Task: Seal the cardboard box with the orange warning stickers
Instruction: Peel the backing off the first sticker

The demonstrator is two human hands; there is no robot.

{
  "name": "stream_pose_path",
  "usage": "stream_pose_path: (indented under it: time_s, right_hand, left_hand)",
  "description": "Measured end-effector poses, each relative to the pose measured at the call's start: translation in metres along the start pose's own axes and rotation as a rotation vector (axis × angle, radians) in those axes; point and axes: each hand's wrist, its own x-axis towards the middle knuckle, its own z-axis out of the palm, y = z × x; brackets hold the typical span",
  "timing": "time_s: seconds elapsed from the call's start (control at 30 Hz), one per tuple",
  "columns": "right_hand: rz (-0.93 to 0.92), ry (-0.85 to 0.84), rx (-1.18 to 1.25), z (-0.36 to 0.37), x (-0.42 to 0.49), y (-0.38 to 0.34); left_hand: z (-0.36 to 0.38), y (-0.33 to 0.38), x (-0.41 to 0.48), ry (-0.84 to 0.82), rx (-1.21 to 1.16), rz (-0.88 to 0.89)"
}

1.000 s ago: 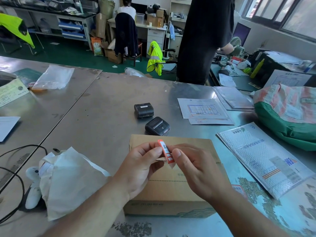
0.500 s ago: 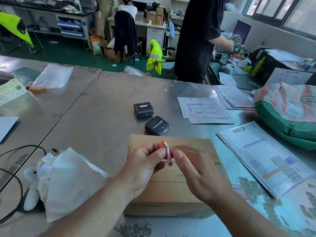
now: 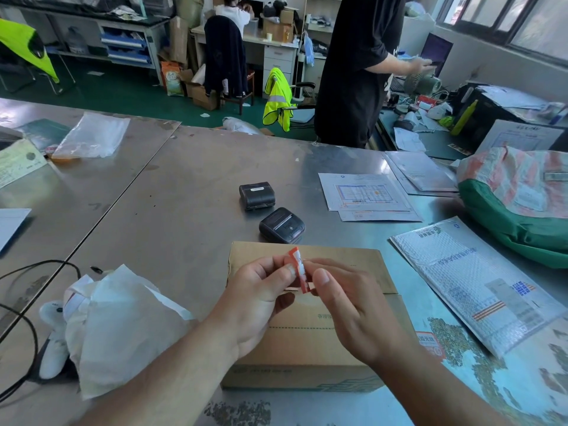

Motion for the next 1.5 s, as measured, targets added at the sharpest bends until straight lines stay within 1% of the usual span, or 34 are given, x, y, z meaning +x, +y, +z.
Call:
stream_pose_path:
  time_s: [0.13, 0.27, 0.33, 0.43, 0.57, 0.67, 0.73, 0.8, 0.93, 1.03, 1.13, 1.2, 1.37, 1.5]
  right_hand:
    - [0.047, -0.025, -0.009, 0.0, 0.002, 0.001]
    - [0.002, -0.031, -0.023, 0.0, 0.002, -0.002]
    - [-0.023, -0.037, -0.037, 0.001, 0.001, 0.0]
    - [-0.041, -0.05, -0.038, 0.003, 0.0, 0.002]
    - [-0.069, -0.042, -0.037, 0.001, -0.003, 0.002]
    - [-0.086, -0.043, -0.055, 0.001, -0.003, 0.003]
    - [-0.073, -0.044, -0.035, 0.002, -0.003, 0.003]
    - [0.02, -0.027, 0.095, 0.003, -0.004, 0.002]
    - [0.373, -0.005, 0.612, 0.003, 0.002, 0.0]
    - [0.566, 0.008, 0.826, 0.002, 0.009, -0.001]
    - [0.585, 0.028, 0.792, 0.003, 0.01, -0.001]
    - [0.591, 0.052, 0.787, 0.004, 0.009, 0.0]
    - [0.547, 0.092, 0.847, 0.007, 0.008, -0.002]
    - [0.489, 0.131, 0.833, 0.009, 0.006, -0.003]
  left_hand:
    - [-0.001, 0.001, 0.0, 0.014, 0.1, 0.097]
    - [-0.001, 0.003, 0.0, 0.009, 0.175, 0.121]
    - [0.0, 0.004, 0.0, 0.006, 0.175, 0.083]
    - [-0.001, 0.005, 0.0, 0.004, 0.102, -0.019]
    - [-0.001, 0.008, 0.0, -0.022, 0.036, -0.104]
    - [-0.001, 0.01, 0.0, -0.027, -0.015, -0.142]
    - [-0.001, 0.01, 0.0, -0.026, -0.017, -0.136]
    - [0.0, 0.01, -0.001, -0.007, 0.034, -0.091]
    - [-0.001, 0.01, -0.002, 0.064, 0.271, 0.091]
    - [-0.003, 0.011, -0.005, 0.076, 0.465, 0.225]
    - [-0.002, 0.012, -0.009, 0.104, 0.638, 0.308]
    - [-0.001, 0.012, -0.011, 0.118, 0.691, 0.331]
    - [0.002, 0.014, -0.014, 0.158, 0.756, 0.385]
    - [0.004, 0.014, -0.016, 0.177, 0.731, 0.319]
